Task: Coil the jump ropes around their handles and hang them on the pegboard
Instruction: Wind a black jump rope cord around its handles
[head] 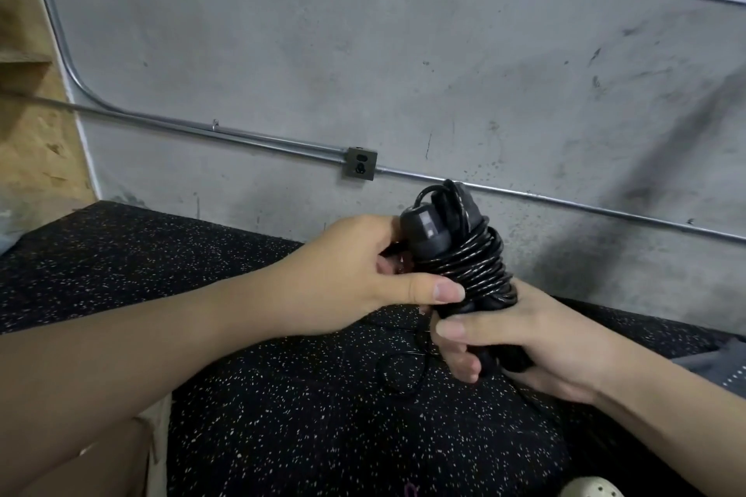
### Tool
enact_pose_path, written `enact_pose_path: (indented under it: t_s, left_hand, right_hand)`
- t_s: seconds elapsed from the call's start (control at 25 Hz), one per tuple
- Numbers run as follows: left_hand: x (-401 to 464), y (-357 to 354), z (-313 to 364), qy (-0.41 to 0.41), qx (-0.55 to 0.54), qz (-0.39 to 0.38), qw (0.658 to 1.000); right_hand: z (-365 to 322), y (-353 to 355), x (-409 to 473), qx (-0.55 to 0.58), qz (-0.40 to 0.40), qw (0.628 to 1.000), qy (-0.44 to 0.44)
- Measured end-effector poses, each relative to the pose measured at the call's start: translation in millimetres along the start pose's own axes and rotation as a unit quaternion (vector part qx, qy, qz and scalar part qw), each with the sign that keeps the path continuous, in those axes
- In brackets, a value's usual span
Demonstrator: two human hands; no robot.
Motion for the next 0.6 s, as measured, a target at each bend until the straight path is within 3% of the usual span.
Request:
enact_pose_path:
  t_s: [0.08, 0.2, 0.6]
  left_hand:
    - [0.8, 6.1, -10.8, 0.037, 0.07, 0.013, 0.997]
    - [1.7, 6.5, -16.4, 0.067, 0.124, 0.028, 0.99]
    - [0.5, -7.8, -3.9, 0.064, 0.103, 0.065, 0.991]
  right_hand:
    - [-3.2, 3.3, 2.3, -0.058, 0.07, 0.996, 0.025]
    - [-6.1, 8.0, 3.0, -0.047, 0.131, 0.989, 0.058]
    - [-5.7, 12.2, 8.6, -0.129, 0.277, 0.95, 0.065]
Point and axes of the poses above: each hand's wrist, its own x-axis towards the middle knuckle, its own y-axis out of the back of the hand, z = x × y, the point moved 4 cm from there along x, towards the middle knuckle, and after that the axes turned 10 degrees about -y, right-handed, at the moved point
